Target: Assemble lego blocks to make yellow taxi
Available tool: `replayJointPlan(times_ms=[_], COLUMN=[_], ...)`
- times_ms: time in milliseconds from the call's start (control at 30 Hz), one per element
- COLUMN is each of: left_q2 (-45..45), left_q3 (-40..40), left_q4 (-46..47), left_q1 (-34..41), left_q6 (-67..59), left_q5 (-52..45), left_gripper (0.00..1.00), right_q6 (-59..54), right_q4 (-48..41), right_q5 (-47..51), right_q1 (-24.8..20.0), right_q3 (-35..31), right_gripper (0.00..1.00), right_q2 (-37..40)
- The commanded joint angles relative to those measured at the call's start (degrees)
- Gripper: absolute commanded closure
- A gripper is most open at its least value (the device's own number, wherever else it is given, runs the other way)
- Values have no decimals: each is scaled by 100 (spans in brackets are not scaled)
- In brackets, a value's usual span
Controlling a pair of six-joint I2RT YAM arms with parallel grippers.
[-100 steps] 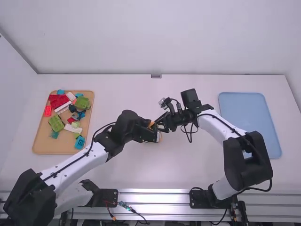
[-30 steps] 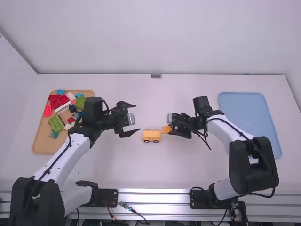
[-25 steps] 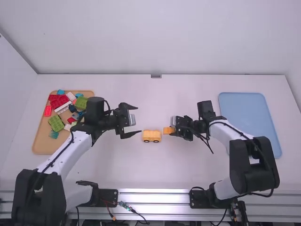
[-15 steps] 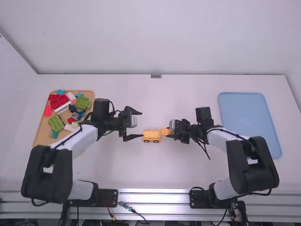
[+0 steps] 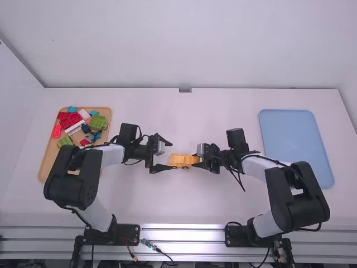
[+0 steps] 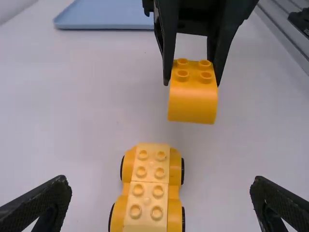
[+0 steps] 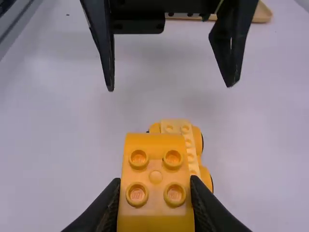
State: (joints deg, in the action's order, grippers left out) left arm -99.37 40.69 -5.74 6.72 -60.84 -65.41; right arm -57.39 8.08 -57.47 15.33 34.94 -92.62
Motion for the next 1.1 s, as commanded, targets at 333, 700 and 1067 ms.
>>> replayJointPlan(times_ms=[333, 700, 1067], left_q2=[-16, -88, -1283], left_q3=[-1281, -1375, -341], left_q4=[-2315, -2929, -2111], left_q1=[809, 678, 678], left_q6=[931, 1235, 693], left_q5=[1223, 1512, 723], left_gripper=[0, 4, 1], right_q6=[697, 638, 638], right_q4=[518, 509, 501], right_q5=[-175, -133, -94], right_q1=[129, 254, 326], right_q3=[153, 153, 153], right_gripper=[100, 100, 100], right_q2=[-324, -354, -357])
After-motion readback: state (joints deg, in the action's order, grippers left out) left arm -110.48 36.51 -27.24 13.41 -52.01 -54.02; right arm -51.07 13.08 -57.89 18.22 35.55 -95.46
